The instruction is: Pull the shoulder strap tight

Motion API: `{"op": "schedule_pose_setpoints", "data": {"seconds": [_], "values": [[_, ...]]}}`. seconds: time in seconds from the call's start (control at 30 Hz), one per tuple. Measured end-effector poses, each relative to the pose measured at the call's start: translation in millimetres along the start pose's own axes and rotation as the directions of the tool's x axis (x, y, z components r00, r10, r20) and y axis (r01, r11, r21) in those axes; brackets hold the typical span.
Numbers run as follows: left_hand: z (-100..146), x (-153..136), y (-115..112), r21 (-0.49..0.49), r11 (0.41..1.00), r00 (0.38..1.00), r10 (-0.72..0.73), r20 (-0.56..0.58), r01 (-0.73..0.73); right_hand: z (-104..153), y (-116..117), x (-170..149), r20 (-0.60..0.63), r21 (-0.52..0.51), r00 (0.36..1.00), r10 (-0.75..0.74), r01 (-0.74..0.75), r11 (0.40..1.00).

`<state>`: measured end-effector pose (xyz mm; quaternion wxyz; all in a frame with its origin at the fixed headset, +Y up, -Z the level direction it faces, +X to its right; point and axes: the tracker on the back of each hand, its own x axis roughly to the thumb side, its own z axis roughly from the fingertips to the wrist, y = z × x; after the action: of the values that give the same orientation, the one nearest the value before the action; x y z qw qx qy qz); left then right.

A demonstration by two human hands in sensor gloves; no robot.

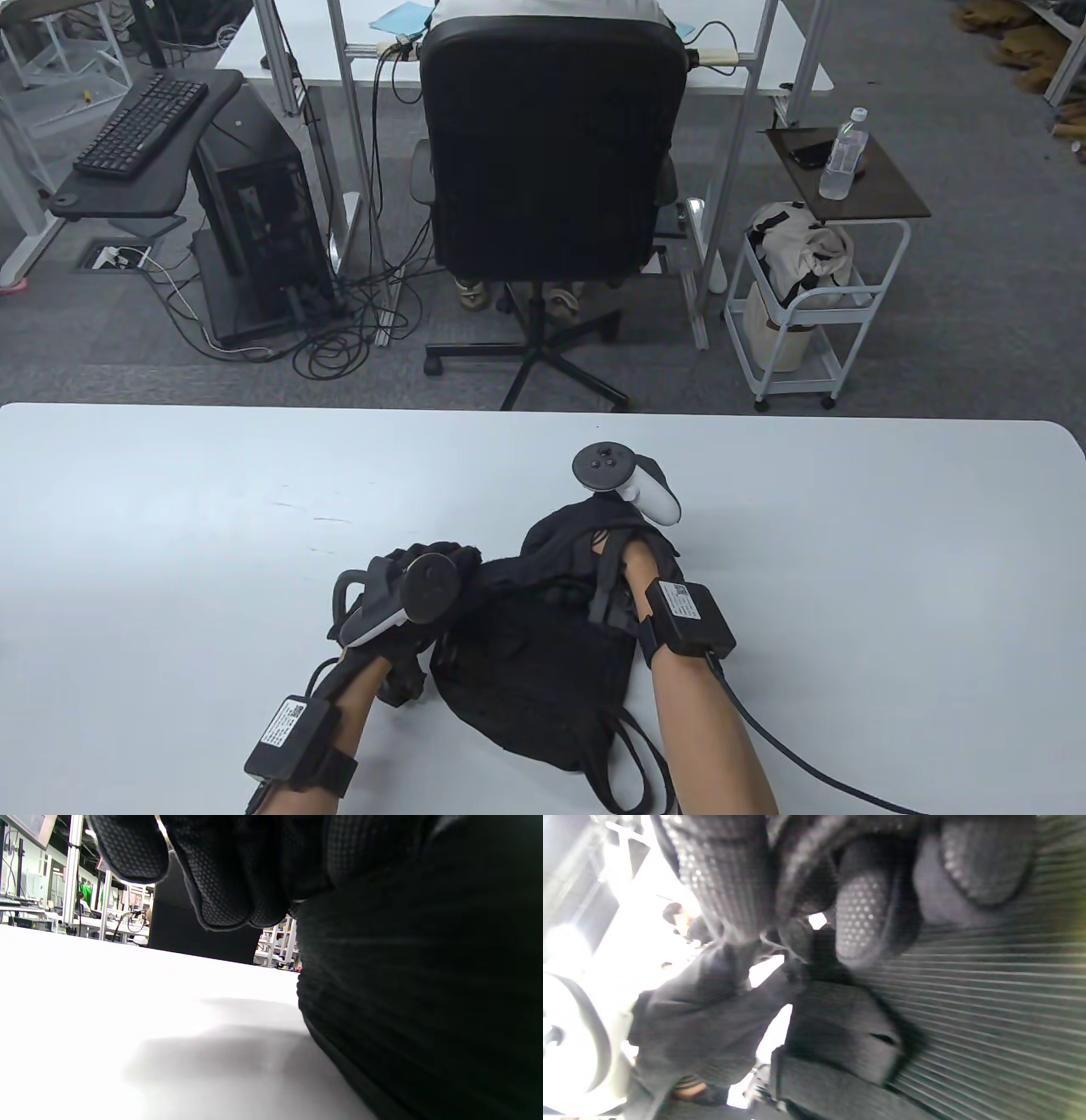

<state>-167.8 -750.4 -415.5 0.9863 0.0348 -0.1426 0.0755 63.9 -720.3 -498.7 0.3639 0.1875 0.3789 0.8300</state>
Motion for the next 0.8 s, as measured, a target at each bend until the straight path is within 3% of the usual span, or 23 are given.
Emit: {"op": "schedule_pose_setpoints", "data": {"seconds": [0.13,0.33,0.43,0.63,0.8], "values": [[0.3,2.1,1.9,0.005,0.999,0.999,-0.048,-0.005,0.048,9.2,-2.6,-7.7,-0.149,0.034,0.983,0.106,-0.102,0.994],[0.5,3.0,1.1,0.007,0.996,0.996,-0.088,-0.018,0.088,11.1,-3.3,-7.5,-0.262,0.049,0.924,0.279,-0.276,0.960],[0.4,1.0,-1.3,0.002,0.995,0.994,-0.103,-0.026,0.103,13.6,-1.8,-7.1,-0.241,0.066,0.931,0.274,-0.266,0.962],[0.1,3.4,0.2,0.019,0.996,0.996,-0.091,-0.027,0.091,20.7,-8.9,-9.0,-0.262,-0.021,0.925,0.275,-0.291,0.957],[0.5,2.2,1.1,0.016,0.994,0.994,-0.109,-0.027,0.109,28.8,-9.5,-13.3,-0.280,0.038,0.916,0.286,-0.288,0.957]]}}
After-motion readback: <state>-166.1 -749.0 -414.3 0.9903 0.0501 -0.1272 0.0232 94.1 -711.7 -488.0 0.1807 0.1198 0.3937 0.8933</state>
